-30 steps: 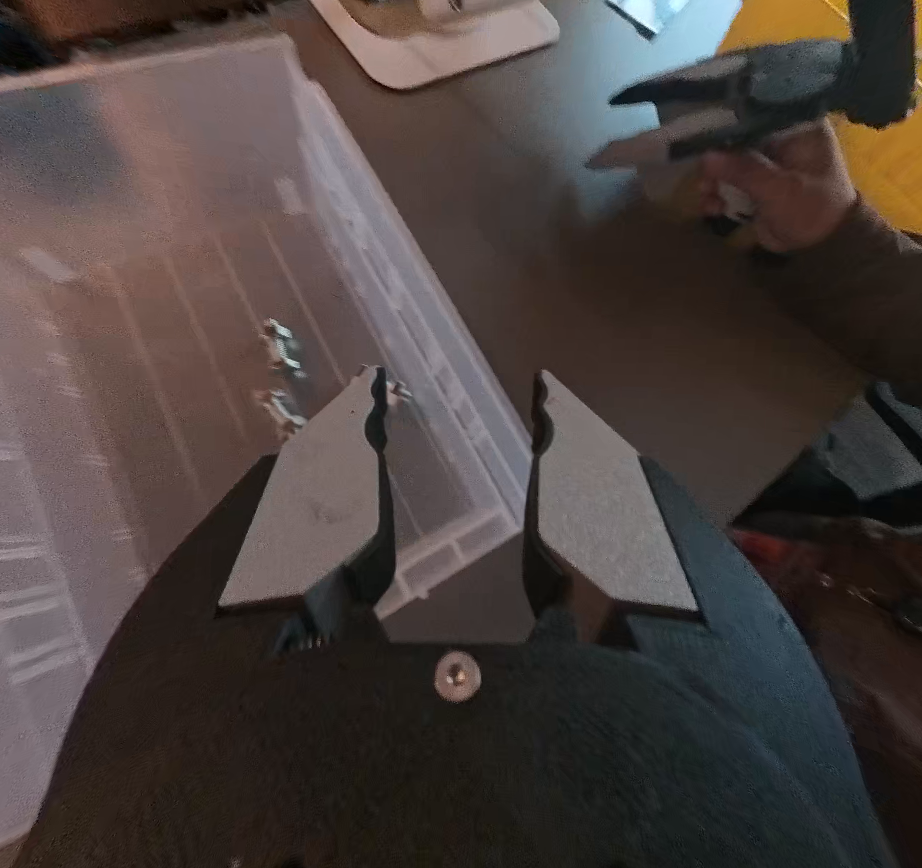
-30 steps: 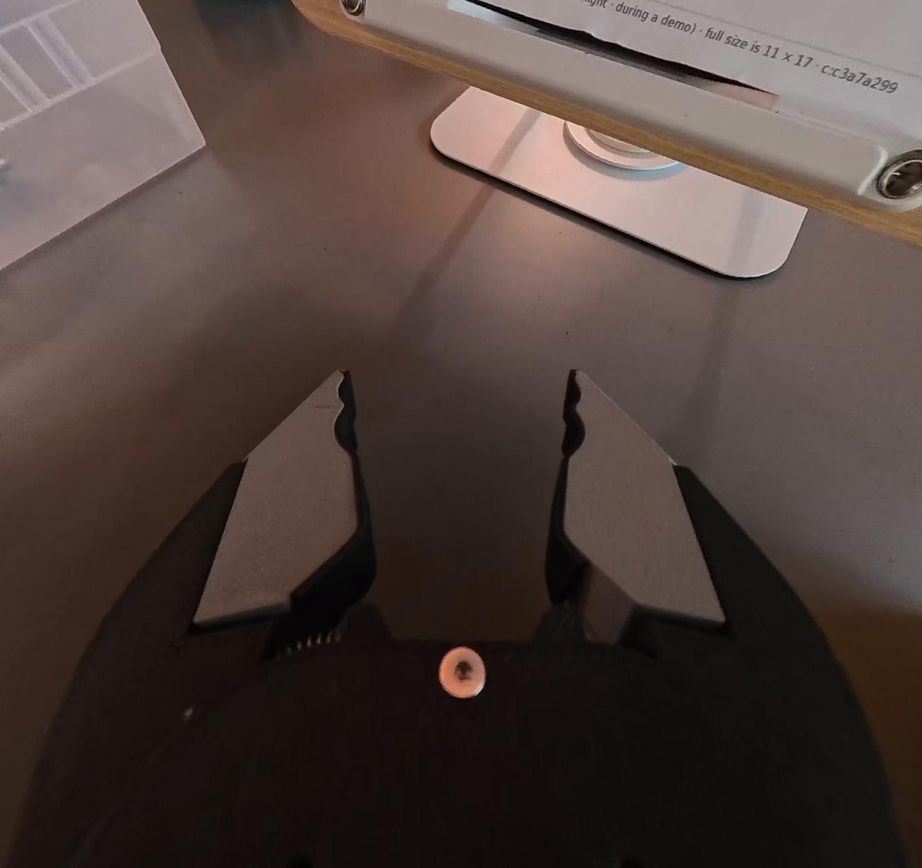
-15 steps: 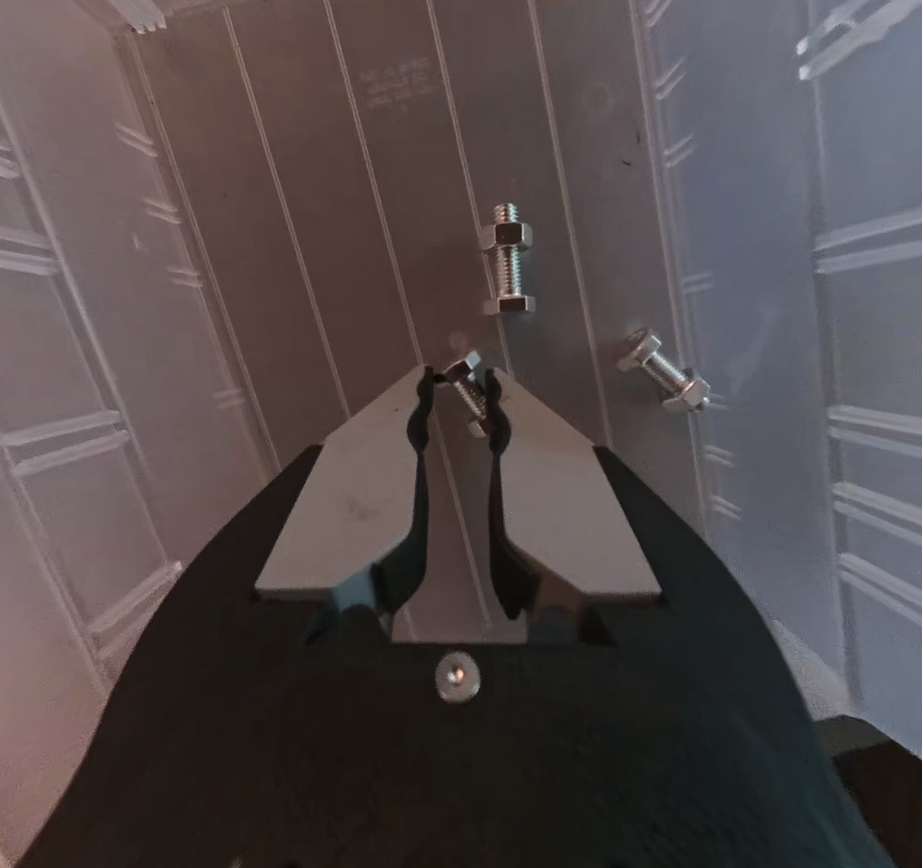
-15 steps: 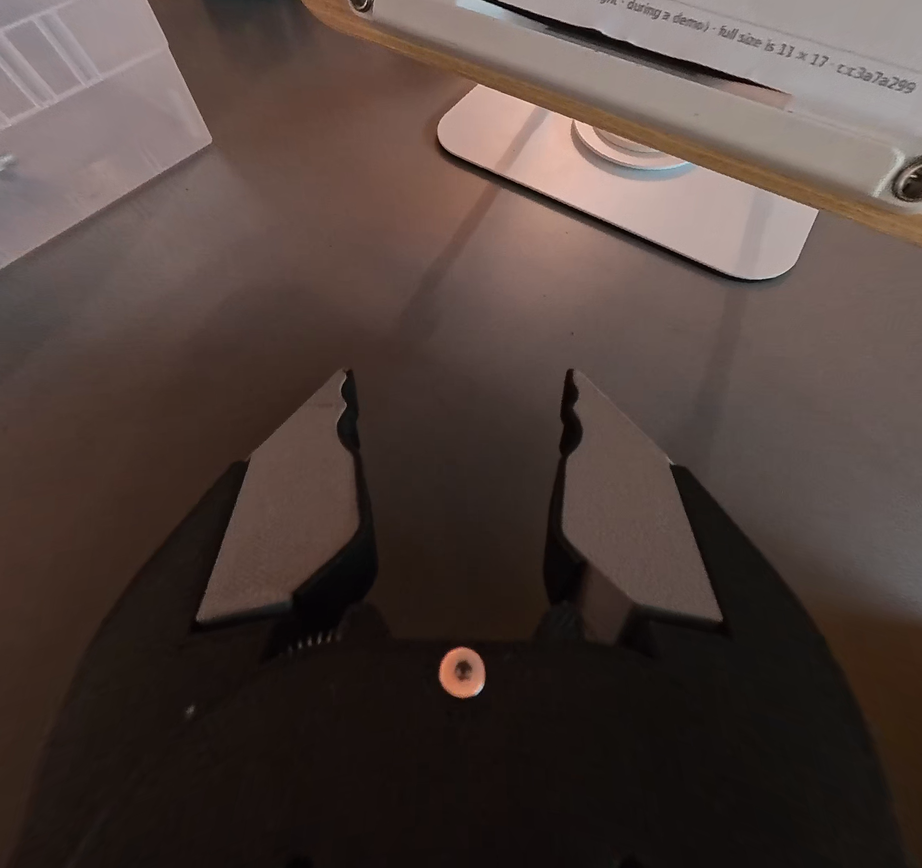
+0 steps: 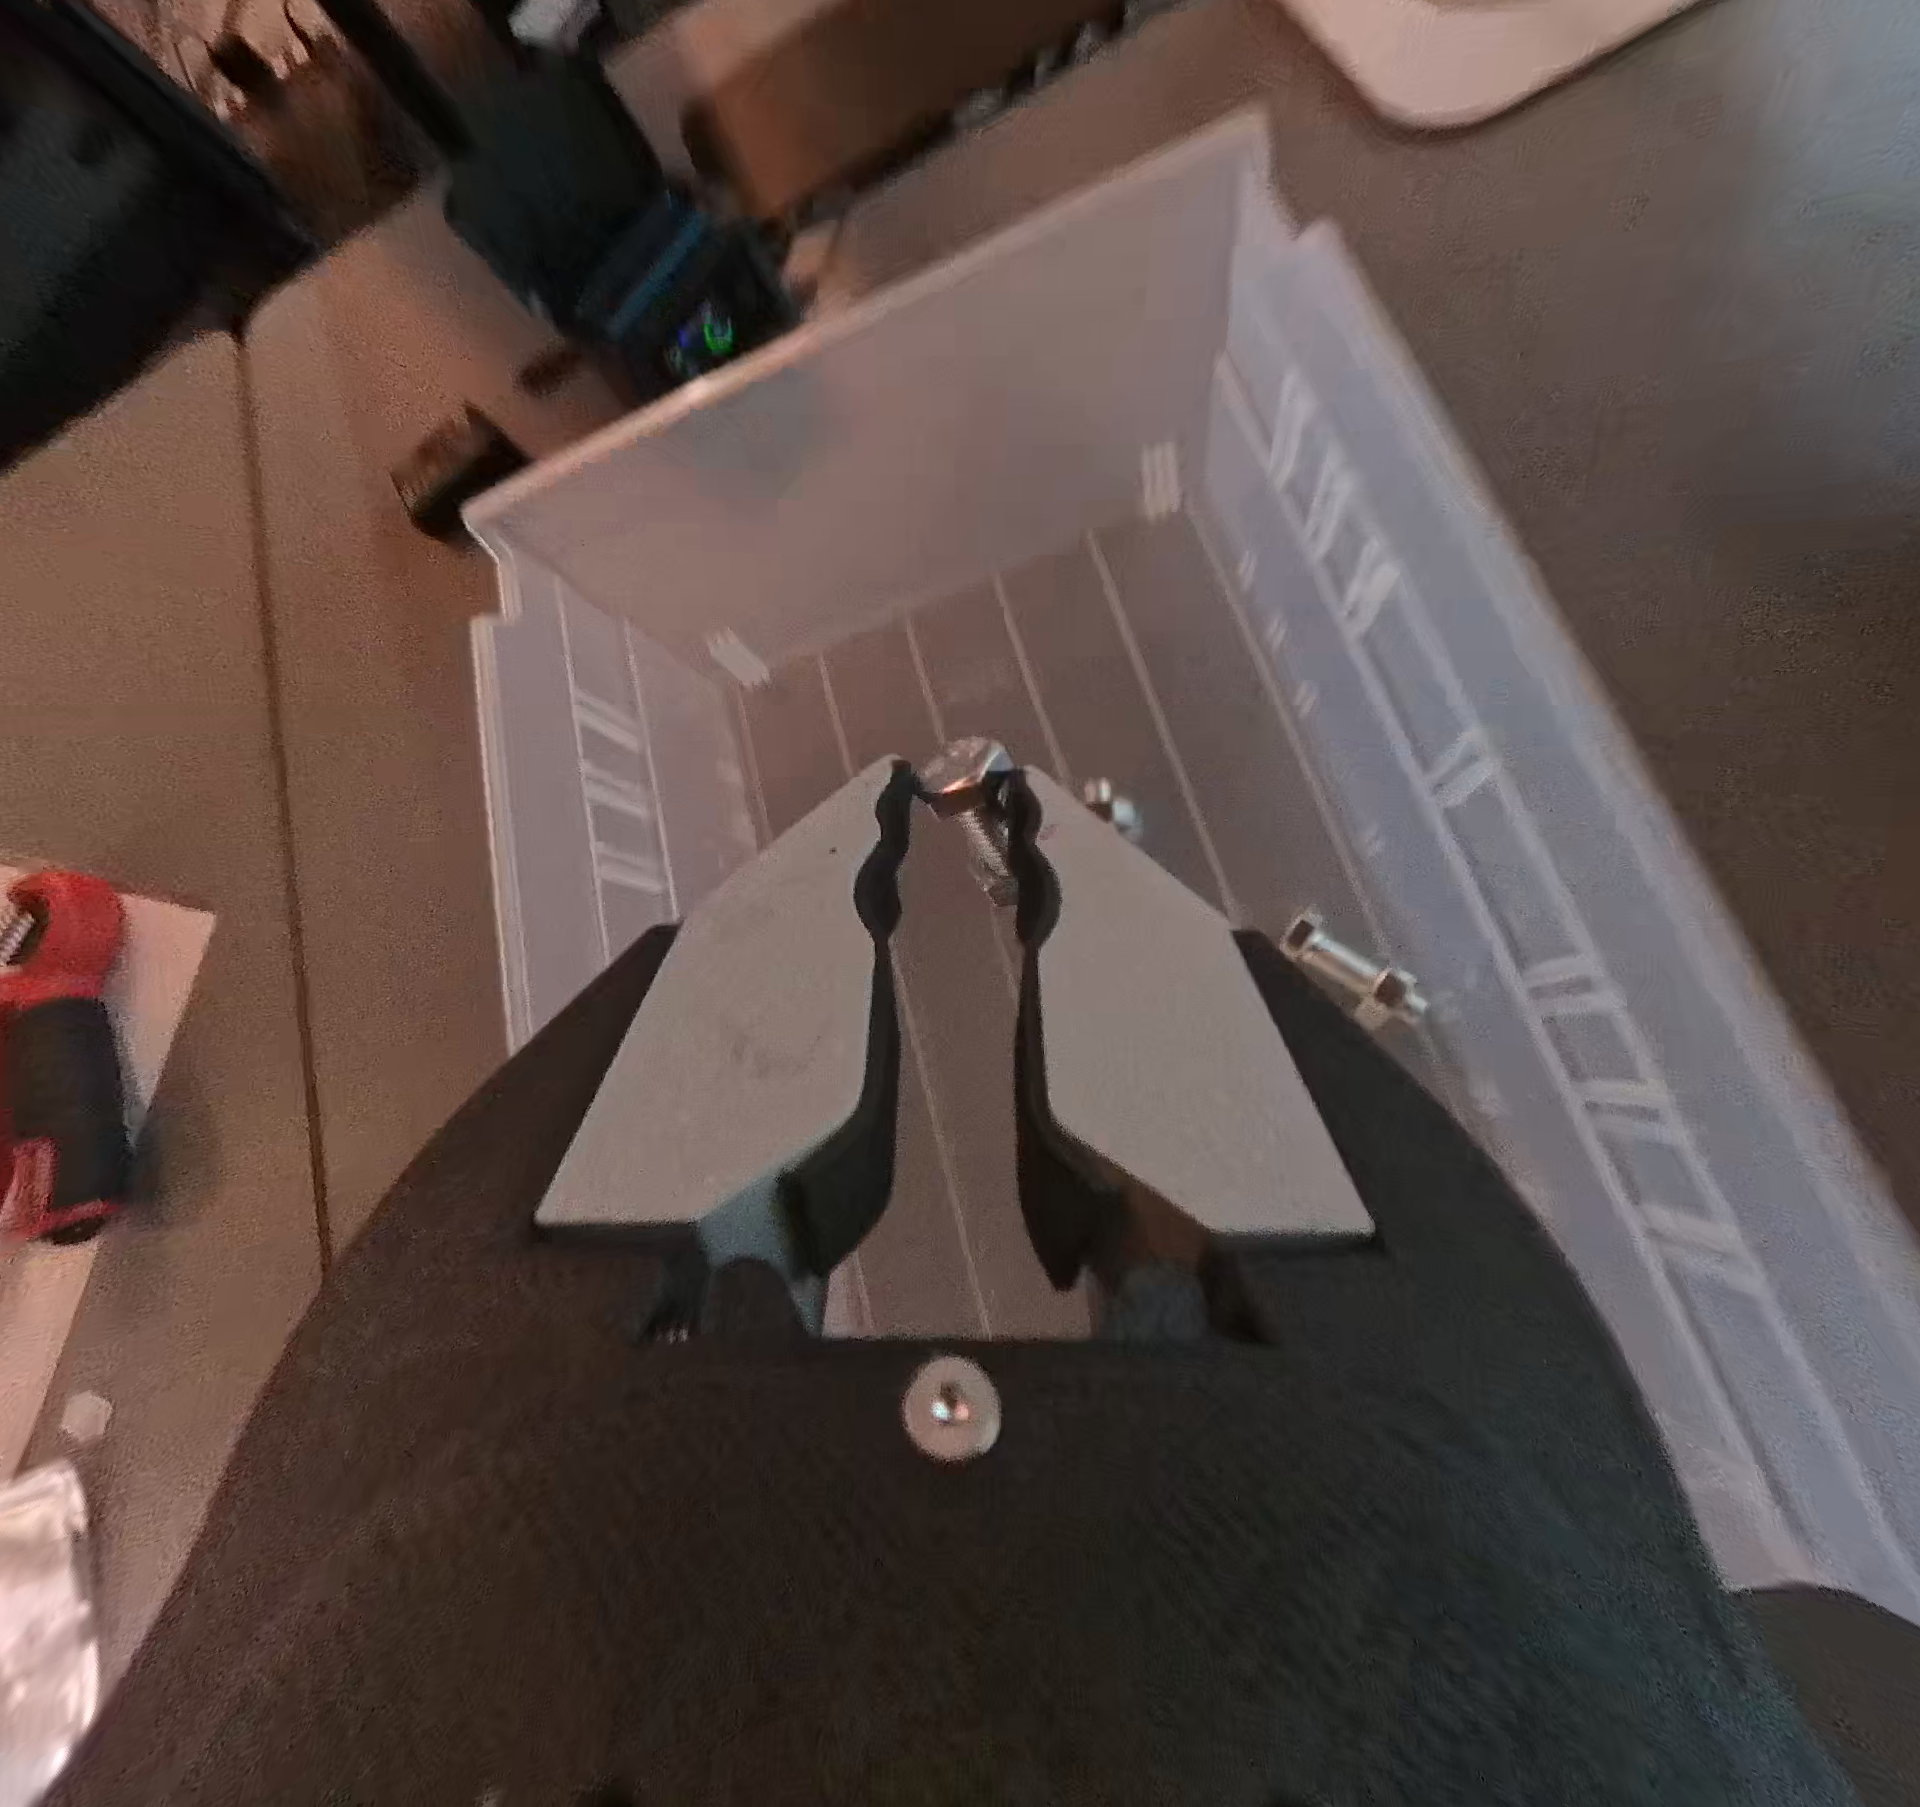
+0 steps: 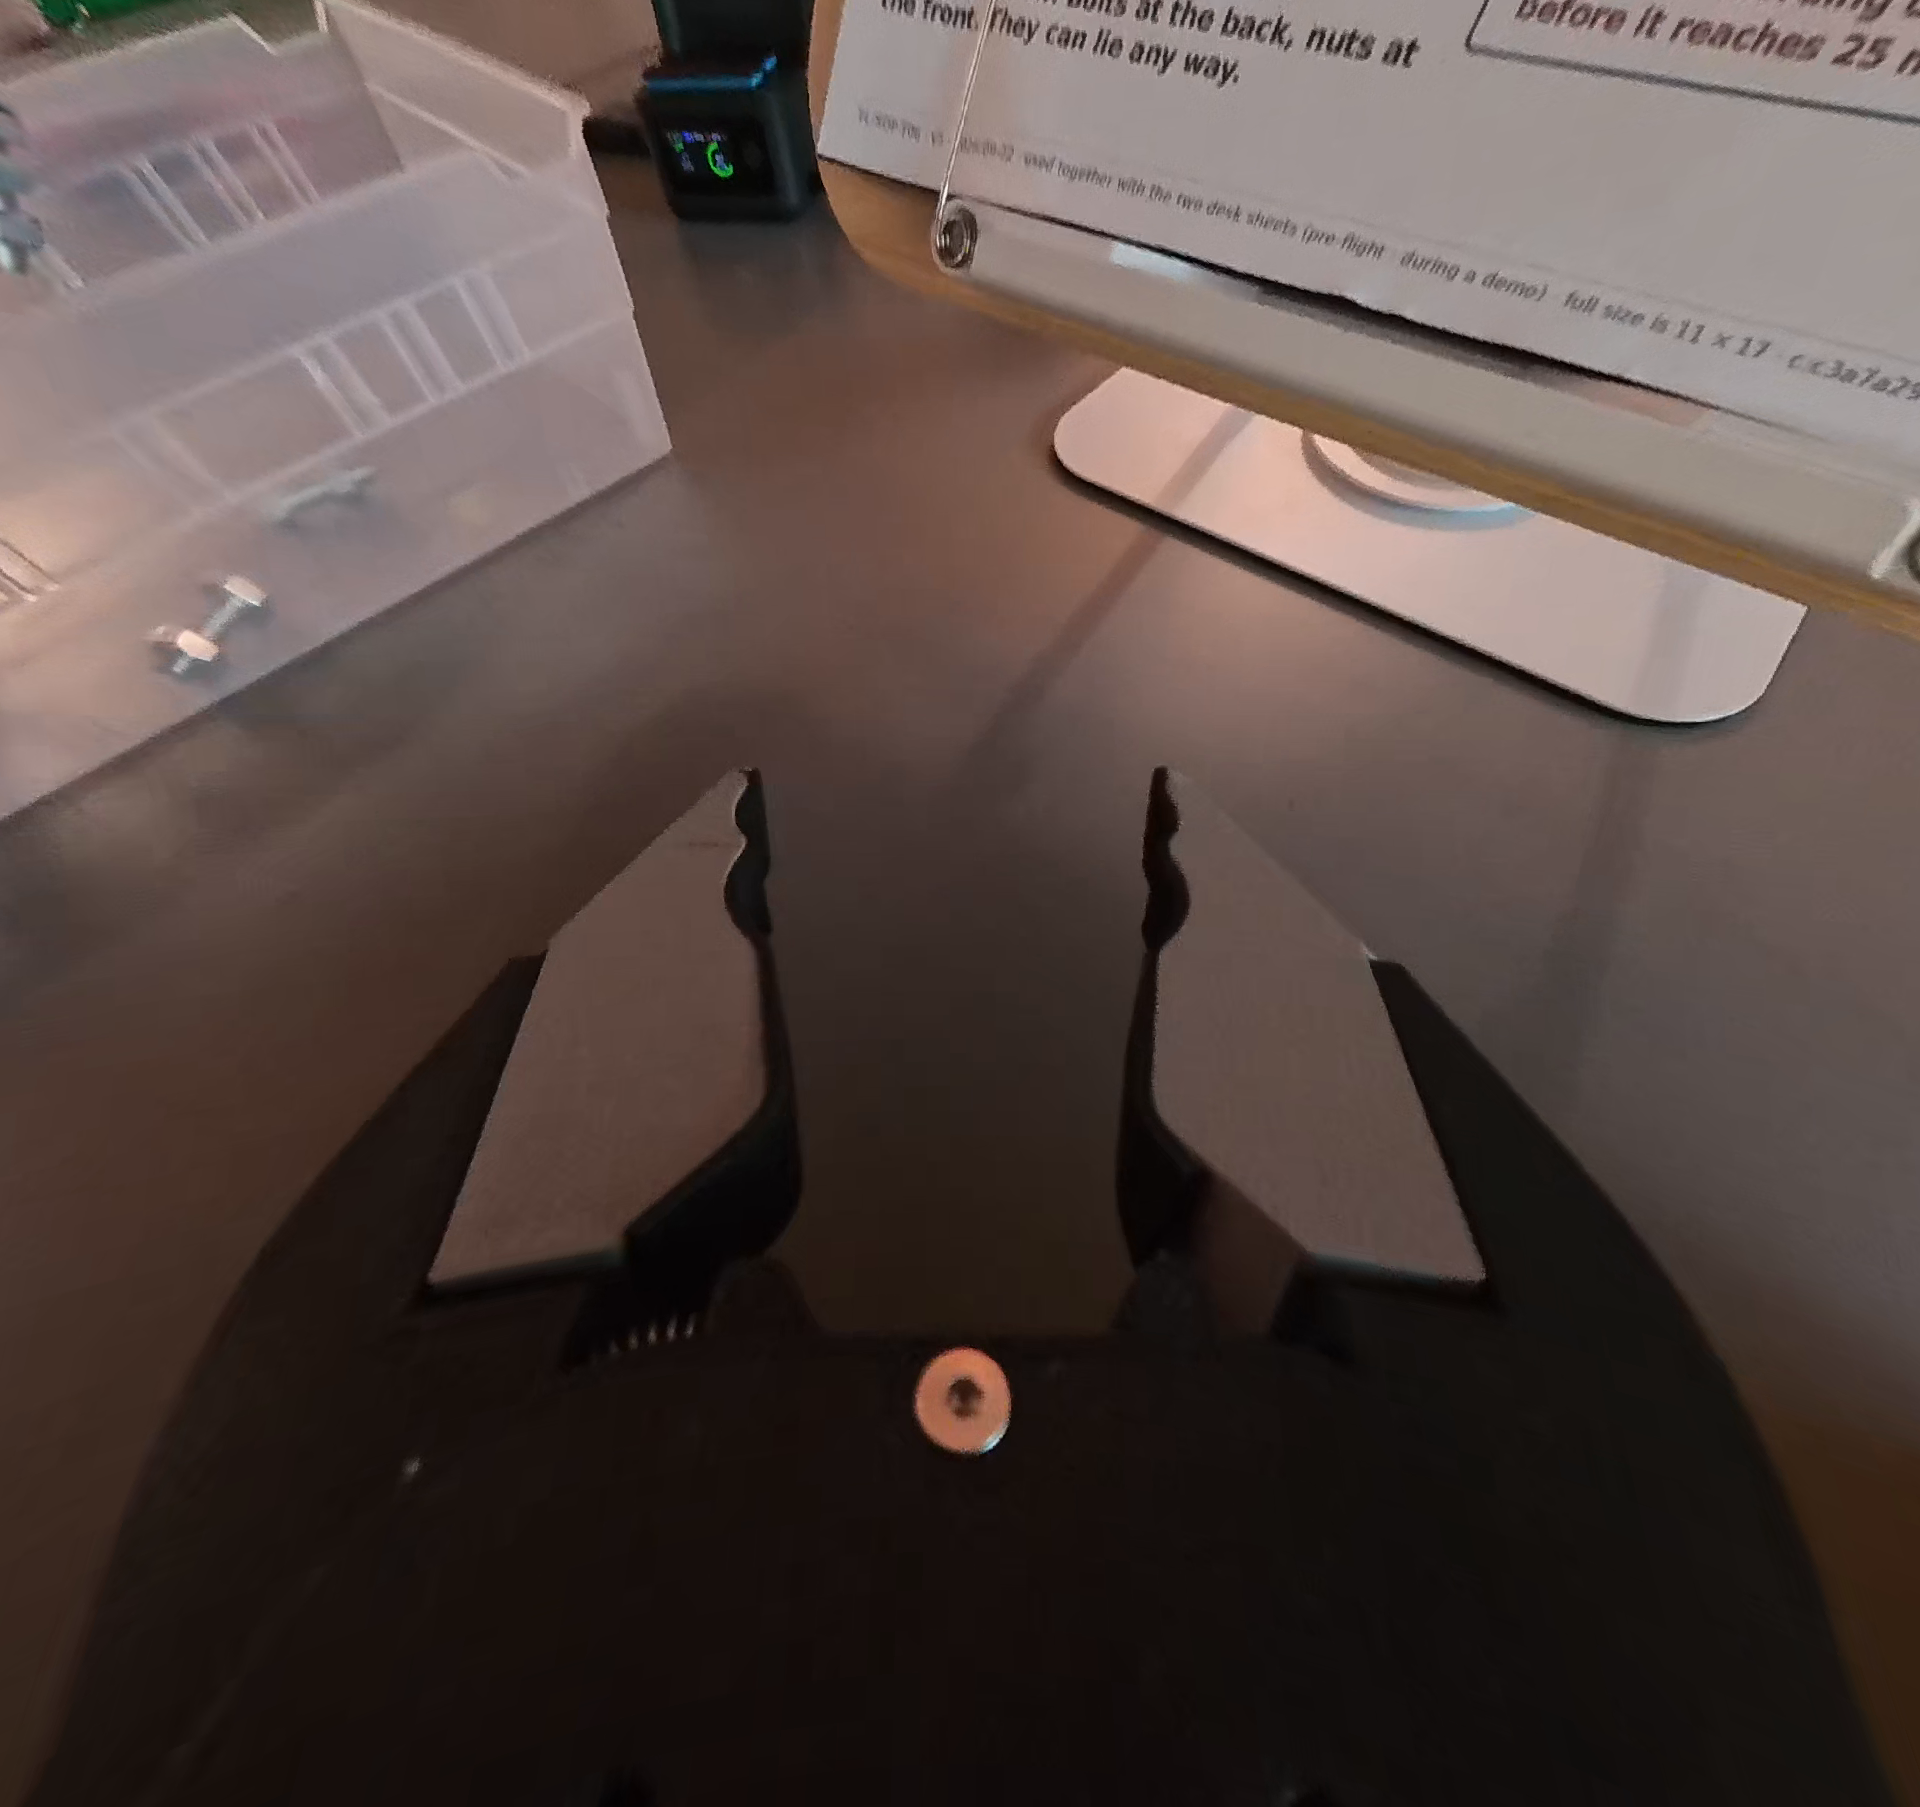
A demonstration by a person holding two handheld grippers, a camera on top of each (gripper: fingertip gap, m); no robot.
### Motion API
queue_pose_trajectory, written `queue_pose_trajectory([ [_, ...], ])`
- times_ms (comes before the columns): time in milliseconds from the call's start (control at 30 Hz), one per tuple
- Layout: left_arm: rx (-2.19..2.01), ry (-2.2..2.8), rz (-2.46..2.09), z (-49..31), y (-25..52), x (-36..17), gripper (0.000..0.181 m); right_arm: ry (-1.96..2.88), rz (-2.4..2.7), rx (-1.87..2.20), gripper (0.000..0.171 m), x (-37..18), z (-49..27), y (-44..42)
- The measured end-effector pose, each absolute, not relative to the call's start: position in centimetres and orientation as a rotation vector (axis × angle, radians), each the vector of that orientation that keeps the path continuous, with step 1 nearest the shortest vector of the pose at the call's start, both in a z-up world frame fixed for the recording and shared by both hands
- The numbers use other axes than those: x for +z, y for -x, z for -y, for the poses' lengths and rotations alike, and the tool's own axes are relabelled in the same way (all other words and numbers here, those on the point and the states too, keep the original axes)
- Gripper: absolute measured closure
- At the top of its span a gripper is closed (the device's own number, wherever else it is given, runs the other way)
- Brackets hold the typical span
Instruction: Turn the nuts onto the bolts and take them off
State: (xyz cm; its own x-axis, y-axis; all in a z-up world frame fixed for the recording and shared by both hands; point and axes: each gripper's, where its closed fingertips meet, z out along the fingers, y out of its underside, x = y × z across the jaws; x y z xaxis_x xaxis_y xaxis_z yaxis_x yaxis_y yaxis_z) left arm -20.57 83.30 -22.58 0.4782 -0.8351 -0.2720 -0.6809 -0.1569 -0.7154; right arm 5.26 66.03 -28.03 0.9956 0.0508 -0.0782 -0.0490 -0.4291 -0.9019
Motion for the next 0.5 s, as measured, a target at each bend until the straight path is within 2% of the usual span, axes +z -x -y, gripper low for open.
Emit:
queue_pose_trajectory([
  [33,-0.256,1.865,-1.252,-83.1,20.1,-21.6,0.165,2.001,0.0,0.117,0.102,-27.8,-66.0,-5.3],
  [267,-0.47,1.602,-1.295,-75.8,14.4,-15.9,0.165,1.87,0.133,0.302,0.104,-25.2,-65.7,-2.3],
  [400,-0.818,1.458,-1.396,-66.6,8.5,-16.0,0.165,1.764,0.257,0.452,0.112,-23.2,-64.8,0.3],
  [500,-0.913,1.365,-1.417,-62.7,4.8,-17.1,0.165,1.733,0.258,0.454,0.116,-22.5,-64.4,-0.2],
])
